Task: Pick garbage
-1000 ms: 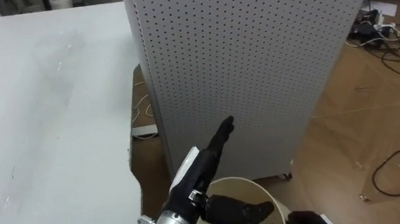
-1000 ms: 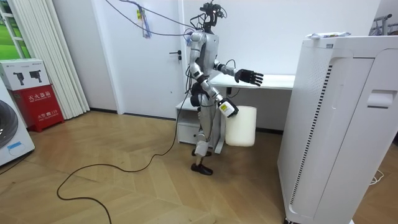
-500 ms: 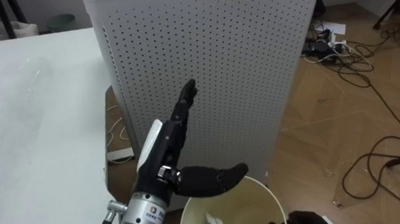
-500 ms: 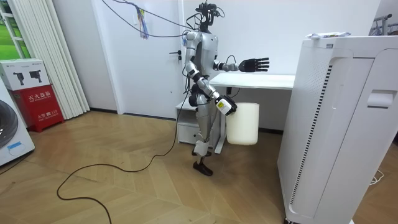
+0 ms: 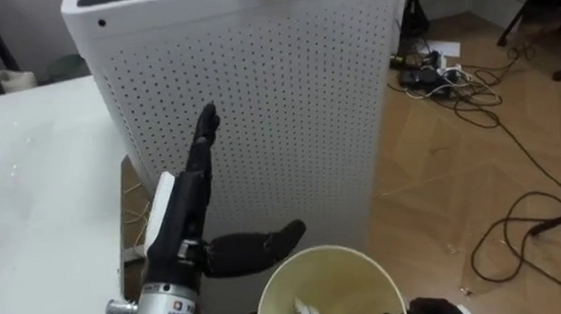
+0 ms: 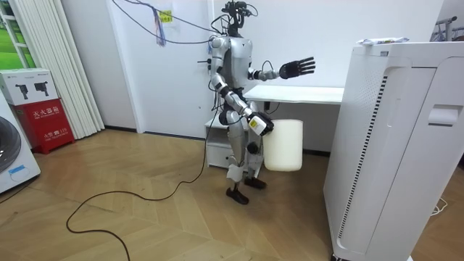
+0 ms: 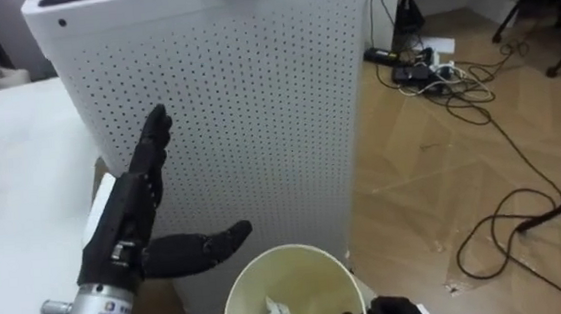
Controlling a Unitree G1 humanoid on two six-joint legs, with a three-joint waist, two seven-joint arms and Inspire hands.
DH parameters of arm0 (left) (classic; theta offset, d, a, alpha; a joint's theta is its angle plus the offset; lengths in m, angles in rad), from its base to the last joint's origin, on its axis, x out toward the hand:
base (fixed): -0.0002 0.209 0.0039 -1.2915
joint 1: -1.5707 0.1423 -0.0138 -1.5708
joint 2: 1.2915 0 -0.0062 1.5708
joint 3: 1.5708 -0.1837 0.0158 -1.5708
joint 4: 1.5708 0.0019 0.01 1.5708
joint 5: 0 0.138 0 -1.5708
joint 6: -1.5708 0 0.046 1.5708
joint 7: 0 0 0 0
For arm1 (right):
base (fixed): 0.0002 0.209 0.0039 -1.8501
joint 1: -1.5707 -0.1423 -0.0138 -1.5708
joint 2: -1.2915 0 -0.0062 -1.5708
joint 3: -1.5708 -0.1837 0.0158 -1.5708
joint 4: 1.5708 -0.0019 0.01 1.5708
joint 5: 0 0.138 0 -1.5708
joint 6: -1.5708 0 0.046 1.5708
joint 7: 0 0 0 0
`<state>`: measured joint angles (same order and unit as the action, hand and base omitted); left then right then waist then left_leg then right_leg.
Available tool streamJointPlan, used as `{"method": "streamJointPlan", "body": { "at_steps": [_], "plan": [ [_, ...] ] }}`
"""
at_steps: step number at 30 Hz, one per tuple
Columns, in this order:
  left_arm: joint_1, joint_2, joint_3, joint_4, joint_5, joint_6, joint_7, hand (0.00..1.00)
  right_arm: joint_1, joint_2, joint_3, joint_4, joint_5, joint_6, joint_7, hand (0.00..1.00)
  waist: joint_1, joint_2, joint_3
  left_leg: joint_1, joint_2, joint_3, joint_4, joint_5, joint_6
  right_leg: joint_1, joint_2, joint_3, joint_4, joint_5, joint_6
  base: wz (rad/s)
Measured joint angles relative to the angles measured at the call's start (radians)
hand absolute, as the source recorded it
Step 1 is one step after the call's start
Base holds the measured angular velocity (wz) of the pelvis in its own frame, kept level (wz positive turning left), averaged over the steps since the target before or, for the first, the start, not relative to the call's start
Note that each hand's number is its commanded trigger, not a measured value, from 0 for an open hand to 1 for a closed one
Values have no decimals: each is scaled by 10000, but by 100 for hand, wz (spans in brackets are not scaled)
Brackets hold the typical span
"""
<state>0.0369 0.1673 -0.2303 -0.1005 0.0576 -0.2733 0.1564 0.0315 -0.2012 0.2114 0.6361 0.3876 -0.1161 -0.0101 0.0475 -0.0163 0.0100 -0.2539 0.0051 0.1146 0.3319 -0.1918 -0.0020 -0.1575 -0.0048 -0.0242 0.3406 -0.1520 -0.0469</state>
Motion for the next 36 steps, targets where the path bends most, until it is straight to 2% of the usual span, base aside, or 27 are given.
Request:
{"method": "streamJointPlan", "body": {
  "at_steps": [1, 2, 3, 4, 5, 6, 7, 8, 10, 12, 15, 16, 17, 18, 19, 20, 21, 23, 24, 25, 26, 27, 28, 29, 30, 32, 36],
  "plan": [
    [0, -61, 136, 0, 139, -168, 67, 0, 89, -28, -2, 13, -22, 0, 13, 100, 173, 128, -72, -164, -26, -375, -329, 664, 58, -11, 72, 57, 318, -205, 42, -49],
    [0, -107, 387, -10, 251, -308, 126, 0, 251, 42, 17, 9, -88, 0, 122, 100, 229, 67, -156, -59, 12, -273, -337, 1032, 227, 30, 44, -191, 854, -526, 146, -35],
    [-7, -86, 506, -43, 257, -371, 204, 0, 324, 86, 27, 2, -98, 0, 192, 100, 245, -38, -127, 54, 51, -26, -334, 1148, 291, 69, -140, -483, 1216, -797, 319, -3],
    [1, -57, 663, -52, 272, -457, 403, 0, 521, 86, 26, -13, -72, -2, 315, 100, 177, -303, -125, 221, 95, 536, -210, 1206, 337, 263, -578, -1051, 1784, -1400, 267, 26],
    [10, -32, 711, -55, 271, -461, 614, 0, 614, -28, 8, -12, 13, -3, 338, 100, 118, -330, -81, 321, 210, 859, 171, 1178, 392, 345, -934, -1487, 2027, -1692, 389, 28],
    [15, -8, 722, -64, 269, -469, 678, 0, 631, -80, 6, -11, 15, -4, 323, 100, 121, -340, -56, 315, 218, 917, 372, 1125, 442, 338, -997, -1546, 2093, -1827, 342, 14],
    [29, 34, 720, -89, 387, -477, 723, 0, 634, -150, 9, -11, 1, -3, 262, 100, 185, -302, -86, 230, 238, 859, 672, 1065, 468, 342, -851, -1248, 2137, -1994, 336, -16],
    [27, 94, 728, -200, 526, -487, 727, 0, 611, -162, 26, -11, -27, -3, 260, 100, 350, -301, -83, 223, 192, 724, 771, 916, 435, 364, -798, -1074, 2112, -2069, 278, -22],
    [26, 127, 725, -383, 550, -655, 726, 0, 606, -121, 34, -12, -60, -3, 294, 100, 367, -295, -87, 241, 125, 734, 850, 796, 483, 400, -854, -1011, 2095, -2056, 292, -8],
    [25, 125, 728, -489, 812, -744, 758, 0, 603, -93, 33, -12, -44, -3, 312, 100, 373, -343, -45, 300, -21, 717, 956, 635, 536, 464, -1003, -1009, 2117, -2113, 326, -2],
    [-17, 171, 717, -543, 1157, -756, 828, 0, 539, -45, 31, -19, -38, -3, 292, 100, 349, -400, -16, 371, -250, 756, 1205, 12, 626, 519, -1328, -1009, 2506, -2450, 528, -8],
    [-126, 151, 704, -551, 1342, -768, 917, 0, 502, -83, 32, -19, -27, -3, 244, 100, 305, -395, 24, 355, -344, 788, 1438, -272, 750, 340, -1540, -1162, 3264, -2500, 615, 5],
    [-256, 193, 710, -552, 1526, -776, 1019, 0, 512, -82, 46, -16, -27, -2, 225, 100, 244, -398, 53, 375, -390, 881, 1711, -505, 800, -32, -1767, -1233, 4238, -2391, 771, 6],
    [-305, 215, 715, -556, 1613, -786, 1089, 0, 514, -81, 57, -17, -48, -1, 223, 100, 210, -384, 52, 388, -393, 898, 1849, -639, 830, -181, -1871, -1201, 4674, -2287, 875, 0],
    [-421, 243, 722, -556, 1958, -842, 1280, 0, 494, -71, 60, -18, -69, -1, 223, 100, 213, -301, 78, 450, -357, 915, 2042, -855, 882, -382, -1911, -1149, 5213, -2021, 965, -4],
    [-520, 235, 719, -568, 2263, -870, 1451, 0, 485, -65, 54, -17, -67, -2, 239, 100, 172, -208, 129, 600, -338, 881, 2017, -960, 931, -401, -1925, -1191, 5340, -1786, 979, -5],
    [-563, 229, 721, -581, 2440, -876, 1511, 0, 487, -58, 53, -17, -74, -2, 246, 100, 123, -148, 135, 666, -328, 841, 1976, -990, 960, -391, -1914, -1233, 5342, -1701, 1026, 0],
    [-769, 247, 721, -618, 3024, -876, 1876, 0, 432, -49, 31, -18, -80, -2, 292, 100, 143, 65, 205, 784, -293, 729, 1748, -1042, 1017, -563, -1877, -1202, 4606, -1902, 1151, -4],
    [-804, 251, 721, -627, 3100, -875, 1933, 0, 427, -47, 32, -20, -81, -2, 307, 100, 140, 102, 211, 788, -293, 725, 1681, -1042, 1017, -695, -1840, -1125, 4266, -1914, 1139, 5],
    [-869, 255, 721, -629, 3200, -875, 2035, 0, 455, -36, 34, -19, -94, -2, 324, 100, 104, 140, 219, 813, -294, 661, 1583, -1042, 1017, -859, -1755, -974, 3340, -1877, 1128, 17],
    [-893, 276, 731, -633, 3335, -875, 2158, 0, 502, -33, 35, -19, -258, -2, 317, 100, 106, 114, 207, 894, -316, 643, 1520, -1069, 969, -897, -1649, -811, 2238, -1319, 1113, 24],
    [-867, 260, 725, -616, 3456, -869, 2261, 0, 537, -70, 40, -17, -308, -1, 316, 100, 72, 175, 185, 942, -289, 565, 1505, -1096, 924, -849, -1595, -805, 2171, -1028, 1112, 19],
    [-862, 295, 728, -644, 3676, -876, 2315, 0, 642, -137, 51, -23, -314, -2, 325, 100, 98, 259, 90, 1076, -209, 450, 1371, -1092, 859, -598, -1429, -923, 1762, -949, 1076, 11],
    [-921, 399, 726, -701, 3928, -884, 2527, 0, 624, -171, 110, -23, -311, -2, 328, 100, 127, 294, 70, 1179, -156, 309, 1204, -1044, 774, -346, -1289, -1032, 1485, -862, 990, 11],
    [-927, 452, 716, -744, 4018, -883, 2610, 0, 626, -175, 160, -23, -312, -2, 326, 100, 120, 299, 66, 1255, -155, 189, 1068, -1003, 713, -218, -1277, -1084, 1323, -818, 979, 14],
    [-907, 505, 690, -1019, 4442, -883, 2781, 0, 633, -199, 243, -23, -362, -2, 378, 100, 92, 274, 59, 1559, -84, 77, 588, -892, 607, 186, -1066, -1181, 708, -685, 955, 11],
    [-909, 505, 693, -1365, 4848, -880, 3103, 0, 612, -103, 252, -110, -413, -2, 533, 100, 94, 265, 43, 1925, -9, 75, 96, -815, 530, 583, -896, -1177, 106, -540, 941, -3]
  ]
}}
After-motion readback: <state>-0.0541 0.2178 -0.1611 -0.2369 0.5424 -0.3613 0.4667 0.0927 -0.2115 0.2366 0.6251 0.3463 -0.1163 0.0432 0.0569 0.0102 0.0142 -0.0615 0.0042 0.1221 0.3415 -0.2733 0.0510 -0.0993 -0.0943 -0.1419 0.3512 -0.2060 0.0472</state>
